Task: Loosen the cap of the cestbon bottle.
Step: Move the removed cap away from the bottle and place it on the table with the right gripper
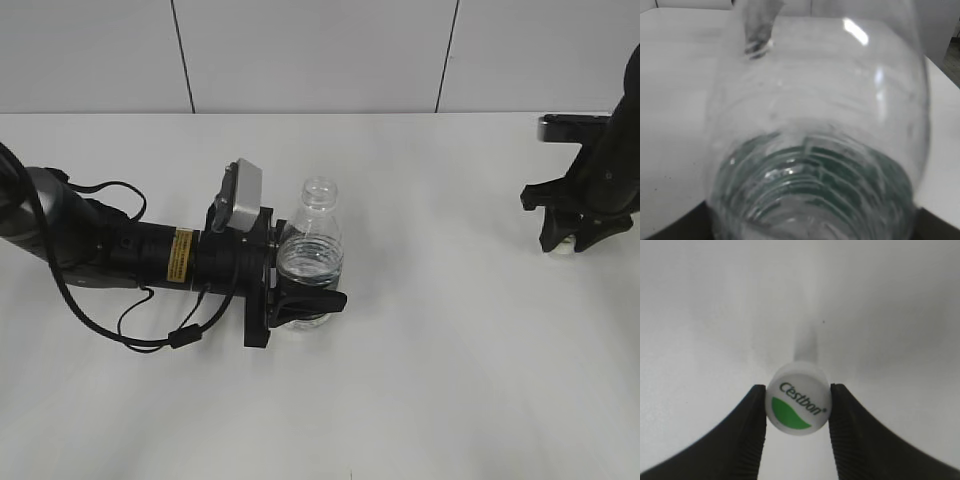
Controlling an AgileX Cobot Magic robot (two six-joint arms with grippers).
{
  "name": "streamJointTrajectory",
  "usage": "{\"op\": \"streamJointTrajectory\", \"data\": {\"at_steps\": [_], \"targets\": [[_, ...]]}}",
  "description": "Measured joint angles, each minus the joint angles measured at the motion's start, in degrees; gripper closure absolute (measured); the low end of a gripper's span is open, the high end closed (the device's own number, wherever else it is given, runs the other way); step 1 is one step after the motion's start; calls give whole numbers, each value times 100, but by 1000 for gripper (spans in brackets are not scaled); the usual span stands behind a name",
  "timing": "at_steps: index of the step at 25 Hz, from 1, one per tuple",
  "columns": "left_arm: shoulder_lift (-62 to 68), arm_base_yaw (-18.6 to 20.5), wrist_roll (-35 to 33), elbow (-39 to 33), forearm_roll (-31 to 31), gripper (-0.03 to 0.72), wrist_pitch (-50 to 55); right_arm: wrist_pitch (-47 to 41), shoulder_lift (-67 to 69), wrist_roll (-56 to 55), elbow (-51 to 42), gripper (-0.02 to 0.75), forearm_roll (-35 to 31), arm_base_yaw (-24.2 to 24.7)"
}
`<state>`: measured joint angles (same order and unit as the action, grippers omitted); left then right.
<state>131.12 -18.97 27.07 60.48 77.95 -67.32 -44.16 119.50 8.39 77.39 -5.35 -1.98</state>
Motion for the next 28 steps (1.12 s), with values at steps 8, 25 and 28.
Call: {"op": "streamJointTrajectory", "data": {"at_steps": [8, 25, 28], "targets": [[0, 0, 0, 0, 0, 281, 0, 30, 122, -6, -18, 444, 5, 0], [0, 0, 0, 0, 0, 281, 2, 67, 268, -17, -18, 444, 10, 0], [0, 0, 0, 0, 0, 281, 2, 67, 279, -17, -18, 394, 10, 0]]}}
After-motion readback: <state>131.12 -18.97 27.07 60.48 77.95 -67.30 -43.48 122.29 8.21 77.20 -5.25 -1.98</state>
